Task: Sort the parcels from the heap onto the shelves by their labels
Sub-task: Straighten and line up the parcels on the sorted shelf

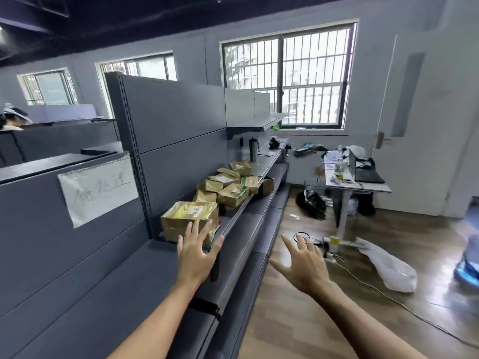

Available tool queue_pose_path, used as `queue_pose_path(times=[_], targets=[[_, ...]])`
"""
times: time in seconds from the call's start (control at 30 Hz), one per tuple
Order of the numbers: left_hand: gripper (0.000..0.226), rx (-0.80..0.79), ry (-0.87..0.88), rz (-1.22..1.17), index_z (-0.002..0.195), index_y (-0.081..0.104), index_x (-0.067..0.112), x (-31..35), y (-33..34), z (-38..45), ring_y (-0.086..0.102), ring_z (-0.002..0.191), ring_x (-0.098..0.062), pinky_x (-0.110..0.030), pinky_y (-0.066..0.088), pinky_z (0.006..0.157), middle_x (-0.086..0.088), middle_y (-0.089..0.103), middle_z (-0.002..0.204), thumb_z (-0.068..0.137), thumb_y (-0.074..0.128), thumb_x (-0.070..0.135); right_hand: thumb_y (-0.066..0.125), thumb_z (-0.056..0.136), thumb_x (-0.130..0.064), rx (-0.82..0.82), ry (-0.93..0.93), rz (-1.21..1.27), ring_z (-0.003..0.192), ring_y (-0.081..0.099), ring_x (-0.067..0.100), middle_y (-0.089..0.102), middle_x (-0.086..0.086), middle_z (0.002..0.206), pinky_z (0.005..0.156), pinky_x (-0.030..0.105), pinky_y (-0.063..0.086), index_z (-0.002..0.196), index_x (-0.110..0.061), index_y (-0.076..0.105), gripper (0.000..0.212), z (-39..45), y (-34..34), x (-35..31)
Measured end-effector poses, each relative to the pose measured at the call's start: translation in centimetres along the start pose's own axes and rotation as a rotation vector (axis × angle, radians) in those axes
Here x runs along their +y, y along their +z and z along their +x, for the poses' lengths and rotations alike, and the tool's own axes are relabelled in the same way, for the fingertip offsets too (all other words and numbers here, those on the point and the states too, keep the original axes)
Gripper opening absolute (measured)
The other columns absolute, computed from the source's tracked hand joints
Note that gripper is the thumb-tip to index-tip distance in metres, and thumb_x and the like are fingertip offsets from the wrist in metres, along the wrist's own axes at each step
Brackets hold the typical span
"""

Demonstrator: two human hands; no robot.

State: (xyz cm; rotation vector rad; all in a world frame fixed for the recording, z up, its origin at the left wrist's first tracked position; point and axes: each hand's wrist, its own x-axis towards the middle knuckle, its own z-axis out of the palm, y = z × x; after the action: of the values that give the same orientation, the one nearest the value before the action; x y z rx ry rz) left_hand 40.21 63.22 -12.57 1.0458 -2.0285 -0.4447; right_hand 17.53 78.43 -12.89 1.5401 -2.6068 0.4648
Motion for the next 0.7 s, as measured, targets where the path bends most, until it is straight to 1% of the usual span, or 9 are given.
queue_pose_path(times=[0.03,0.07,0.13,0.2,0.33,0.43,0.57,0.63,0.7], targets=[[0.081,0.003,0.006,-0.012,0.150,0.043,0.035,-0.1,1.6,2.0,0.007,0.154,-0.011,-0.041,-0.003,0.123,0.002,0.021,0.166,0.082,0.033,0.078,0.012,0.068,-0.087,-0.003,0.006,-0.005,0.150,0.023,0.030,0.027,0.011,0.163,0.118,0.045,0.027,0.157,-0.035,0.024,0.103,2.1,0.3,0.7],[0.081,0.003,0.003,-0.023,0.150,0.044,0.033,-0.2,3.1,4.2,0.008,0.154,-0.013,-0.042,-0.003,0.123,0.001,0.021,0.166,0.082,0.035,0.077,0.020,0.074,-0.087,-0.013,0.011,-0.010,0.151,0.022,0.030,0.026,0.012,0.164,0.119,0.045,0.026,0.157,-0.035,0.023,0.097,4.2,0.4,1.3],[0.078,0.002,-0.011,-0.036,0.150,0.043,0.031,-0.2,5.9,8.7,0.009,0.155,-0.016,-0.042,-0.001,0.124,-0.001,0.022,0.165,0.084,0.040,0.072,0.038,0.085,-0.080,-0.022,0.010,-0.033,0.152,0.021,0.030,0.024,0.012,0.165,0.120,0.045,0.024,0.157,-0.035,0.022,0.086,8.4,0.5,2.7],[0.077,-0.004,-0.002,-0.042,0.151,0.043,0.030,0.0,8.6,13.0,0.009,0.155,-0.018,-0.042,0.001,0.124,-0.001,0.021,0.166,0.085,0.040,0.070,0.044,0.088,-0.075,-0.016,0.023,-0.036,0.152,0.021,0.031,0.024,0.011,0.165,0.119,0.044,0.024,0.157,-0.036,0.023,0.082,12.4,0.6,4.2],[0.087,-0.040,0.023,-0.056,0.150,0.044,0.031,0.9,14.6,20.0,0.012,0.154,-0.018,-0.041,0.002,0.124,-0.004,0.025,0.165,0.077,0.029,0.078,0.042,0.088,-0.077,-0.026,0.043,-0.034,0.152,0.021,0.030,0.024,0.011,0.165,0.122,0.044,0.024,0.158,-0.035,0.021,0.084,19.6,1.1,7.2],[0.088,-0.074,0.020,-0.069,0.150,0.043,0.031,1.0,19.4,24.4,0.013,0.154,-0.018,-0.046,0.006,0.124,-0.002,0.025,0.165,0.077,0.030,0.079,0.043,0.088,-0.077,-0.025,0.071,0.001,0.150,0.024,0.029,0.026,0.010,0.164,0.118,0.042,0.027,0.158,-0.035,0.022,0.084,25.0,2.0,9.4],[0.092,-0.086,-0.025,-0.061,0.149,0.045,0.027,0.9,25.4,29.9,0.014,0.154,-0.021,-0.045,0.008,0.125,-0.006,0.025,0.164,0.075,0.029,0.079,0.027,0.076,-0.086,-0.030,0.065,0.047,0.146,0.030,0.029,0.032,0.008,0.161,0.113,0.041,0.034,0.157,-0.032,0.026,0.097,32.5,4.1,12.6],[0.090,-0.088,-0.033,-0.027,0.149,0.046,0.029,0.4,28.1,32.5,0.015,0.154,-0.022,-0.046,0.010,0.125,-0.007,0.026,0.164,0.076,0.030,0.079,0.026,0.075,-0.086,-0.038,0.046,0.095,0.146,0.030,0.029,0.032,0.008,0.161,0.113,0.043,0.034,0.157,-0.030,0.025,0.099,36.6,5.5,14.4],[0.083,-0.065,-0.075,-0.021,0.149,0.046,0.032,-0.3,30.4,35.1,0.016,0.154,-0.022,-0.047,0.013,0.125,-0.006,0.026,0.164,0.079,0.035,0.076,0.025,0.075,-0.087,-0.057,0.015,0.134,0.147,0.029,0.029,0.031,0.007,0.161,0.114,0.044,0.035,0.157,-0.031,0.025,0.100,40.7,6.9,16.2]])
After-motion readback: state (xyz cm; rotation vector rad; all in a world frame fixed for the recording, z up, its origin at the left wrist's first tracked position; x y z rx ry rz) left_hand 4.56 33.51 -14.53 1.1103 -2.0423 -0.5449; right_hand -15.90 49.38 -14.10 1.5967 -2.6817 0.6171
